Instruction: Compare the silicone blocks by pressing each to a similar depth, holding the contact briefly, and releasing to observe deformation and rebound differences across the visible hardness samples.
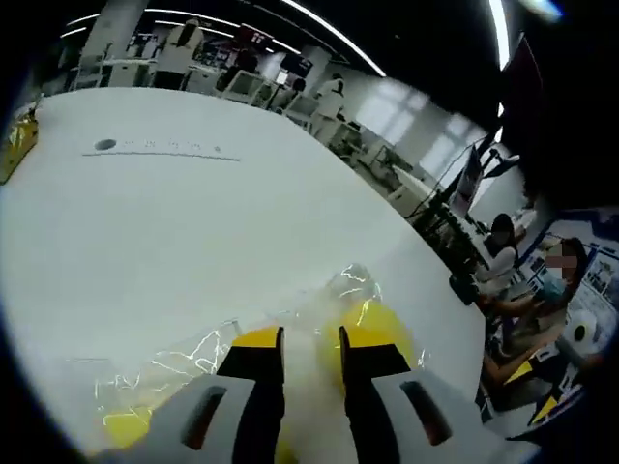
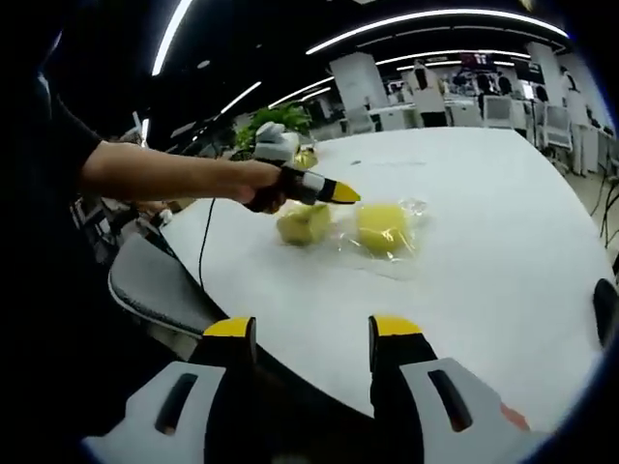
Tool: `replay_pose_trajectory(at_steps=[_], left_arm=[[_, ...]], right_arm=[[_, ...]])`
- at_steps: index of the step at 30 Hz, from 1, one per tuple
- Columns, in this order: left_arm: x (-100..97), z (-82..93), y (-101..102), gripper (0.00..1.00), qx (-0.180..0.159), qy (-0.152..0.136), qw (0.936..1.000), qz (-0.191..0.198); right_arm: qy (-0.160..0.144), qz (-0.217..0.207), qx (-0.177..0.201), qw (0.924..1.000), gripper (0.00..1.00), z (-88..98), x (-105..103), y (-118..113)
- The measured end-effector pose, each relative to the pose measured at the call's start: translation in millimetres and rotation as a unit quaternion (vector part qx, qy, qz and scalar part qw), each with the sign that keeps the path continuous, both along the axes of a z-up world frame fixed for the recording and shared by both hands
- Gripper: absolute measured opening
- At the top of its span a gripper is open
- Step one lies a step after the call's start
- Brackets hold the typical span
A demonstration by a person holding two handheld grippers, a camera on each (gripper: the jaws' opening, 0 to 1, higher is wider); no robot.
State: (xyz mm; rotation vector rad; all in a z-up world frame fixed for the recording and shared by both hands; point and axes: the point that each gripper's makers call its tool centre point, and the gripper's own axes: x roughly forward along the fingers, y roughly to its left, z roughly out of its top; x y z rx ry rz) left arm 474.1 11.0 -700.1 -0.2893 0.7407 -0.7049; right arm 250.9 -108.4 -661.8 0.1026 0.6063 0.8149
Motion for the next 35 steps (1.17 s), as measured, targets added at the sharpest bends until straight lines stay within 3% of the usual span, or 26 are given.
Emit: replay_pose_trajectory(at_steps=[8, 12, 15, 21, 22, 27, 33, 35], left_arm=[[-15.1, 14.3, 20, 0.33, 0.002, -0.035, 0.9989, -0.031], [-19.3, 44.0, 27, 0.38, -0.016, -0.08, 0.9952, -0.054], [-19.9, 67.0, 42, 0.42, -0.014, -0.134, 0.9887, -0.066], [-29.3, 100.7, 79, 0.57, -0.011, -0.185, 0.9808, -0.062], [-33.8, 108.1, 84, 0.59, -0.002, -0.202, 0.9771, -0.066], [-54.4, 122.9, 96, 0.67, 0.024, -0.234, 0.968, -0.087], [-87.1, 135.8, 106, 0.72, 0.019, -0.253, 0.9621, -0.099], [-100.2, 132.6, 111, 0.74, 0.037, -0.258, 0.9582, -0.117]], right_arm=[[-0.004, -0.011, 0.0, 0.9999, 0.4, -1.7, 16, 6], [-0.006, -0.023, 0.0, 0.9997, 0.39, -1.2, 31, 6], [-0.009, -0.025, -0.013, 0.9996, 0.39, 0.1, 40, 5], [-0.027, -0.03, -0.007, 0.9992, 0.4, 12.6, 57, 7], [-0.031, -0.029, -0.006, 0.9991, 0.41, 14.7, 61, 7], [-0.042, -0.022, -0.01, 0.9988, 0.42, 22.3, 74, 8], [-0.053, -0.018, -0.003, 0.9984, 0.42, 34.1, 82, 10], [-0.054, -0.014, -0.004, 0.9984, 0.43, 35.3, 83, 10]])
